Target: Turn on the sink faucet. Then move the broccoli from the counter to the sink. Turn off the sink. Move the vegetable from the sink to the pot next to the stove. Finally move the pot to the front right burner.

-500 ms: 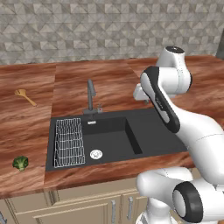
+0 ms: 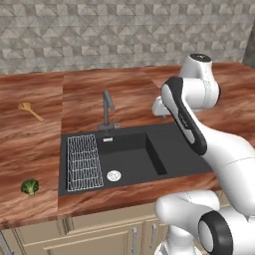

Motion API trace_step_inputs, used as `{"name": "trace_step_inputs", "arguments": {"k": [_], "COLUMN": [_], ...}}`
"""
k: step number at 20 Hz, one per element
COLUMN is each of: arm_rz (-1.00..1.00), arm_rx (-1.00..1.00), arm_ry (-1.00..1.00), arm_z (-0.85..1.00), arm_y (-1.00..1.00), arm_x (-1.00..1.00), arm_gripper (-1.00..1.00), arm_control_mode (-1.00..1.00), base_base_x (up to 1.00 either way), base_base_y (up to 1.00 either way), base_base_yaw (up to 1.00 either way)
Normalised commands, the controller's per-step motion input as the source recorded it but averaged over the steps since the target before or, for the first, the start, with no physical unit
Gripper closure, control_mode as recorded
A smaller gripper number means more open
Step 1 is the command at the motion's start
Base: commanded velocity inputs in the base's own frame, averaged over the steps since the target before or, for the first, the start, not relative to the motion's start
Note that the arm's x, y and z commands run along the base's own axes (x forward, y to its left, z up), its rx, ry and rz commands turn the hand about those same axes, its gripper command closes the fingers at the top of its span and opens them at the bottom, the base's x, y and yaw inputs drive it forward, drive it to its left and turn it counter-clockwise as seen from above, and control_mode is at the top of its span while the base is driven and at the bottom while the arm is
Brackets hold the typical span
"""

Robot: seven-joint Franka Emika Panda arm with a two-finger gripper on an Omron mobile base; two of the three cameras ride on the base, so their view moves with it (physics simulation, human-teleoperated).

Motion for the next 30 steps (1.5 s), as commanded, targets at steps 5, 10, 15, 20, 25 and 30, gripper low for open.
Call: {"name": "trace_step_inputs", "arguments": {"k": [5, 10, 15, 20, 25, 30], "arm_rz": [0.00, 0.00, 0.00, 0.00, 0.00, 0.00], "arm_rx": [0.00, 0.00, 0.00, 0.00, 0.00, 0.00], "arm_ry": [0.00, 0.00, 0.00, 0.00, 0.00, 0.00], "arm_z": [0.00, 0.00, 0.00, 0.00, 0.00, 0.00], "arm_y": [0.00, 0.00, 0.00, 0.00, 0.00, 0.00], "arm_x": [0.00, 0.00, 0.00, 0.00, 0.00, 0.00], "arm_gripper": [-1.00, -1.00, -1.00, -1.00, -1.00, -1.00], "arm_control_mode": [1.00, 1.00, 1.00, 1.00, 1.00, 1.00], "base_base_x": [0.13, 0.17, 0.25, 0.29, 0.26, 0.23], "base_base_y": [0.53, 0.35, 0.26, 0.35, 0.37, 0.25], "base_base_yaw": [-0.10, -0.06, -0.01, 0.00, 0.03, 0.07]}}
